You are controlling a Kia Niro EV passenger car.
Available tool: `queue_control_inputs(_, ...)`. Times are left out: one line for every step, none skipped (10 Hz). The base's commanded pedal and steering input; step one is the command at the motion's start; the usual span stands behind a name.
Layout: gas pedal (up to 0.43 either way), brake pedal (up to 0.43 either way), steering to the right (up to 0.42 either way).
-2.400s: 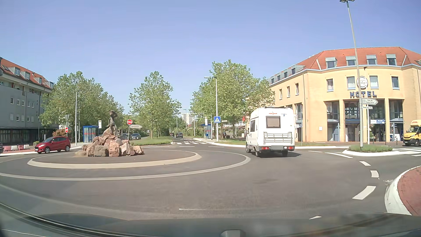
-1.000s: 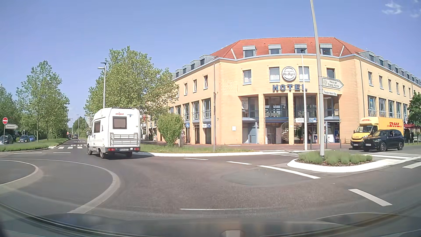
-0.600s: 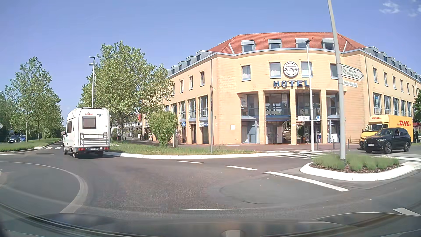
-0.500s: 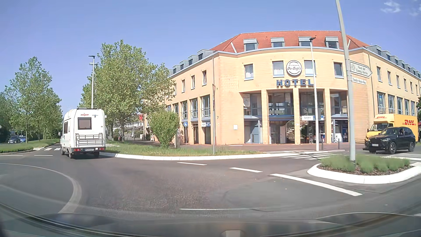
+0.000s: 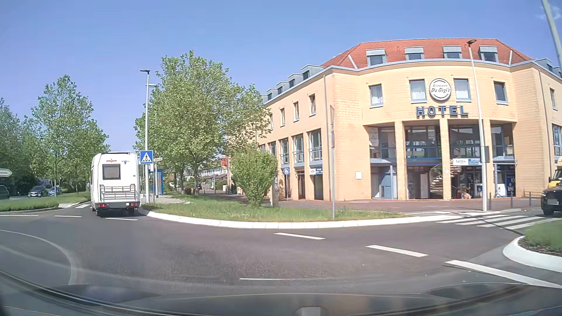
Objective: Follow the waypoints while adhering to traffic rules and regulations
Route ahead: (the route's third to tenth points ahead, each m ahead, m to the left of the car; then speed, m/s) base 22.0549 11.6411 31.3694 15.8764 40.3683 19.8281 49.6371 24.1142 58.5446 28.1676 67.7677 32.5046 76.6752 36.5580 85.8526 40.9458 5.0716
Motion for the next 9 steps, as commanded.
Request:
queue_control_inputs(0.079, 0.0, -0.284)
queue_control_inputs(0.079, 0.0, -0.286)
queue_control_inputs(0.079, 0.0, -0.287)
queue_control_inputs(0.13, 0.0, -0.286)
queue_control_inputs(0.15, 0.0, -0.286)
queue_control_inputs(0.15, 0.0, -0.285)
queue_control_inputs(0.15, 0.0, -0.286)
queue_control_inputs(0.15, 0.0, -0.285)
queue_control_inputs(0.15, 0.0, -0.284)
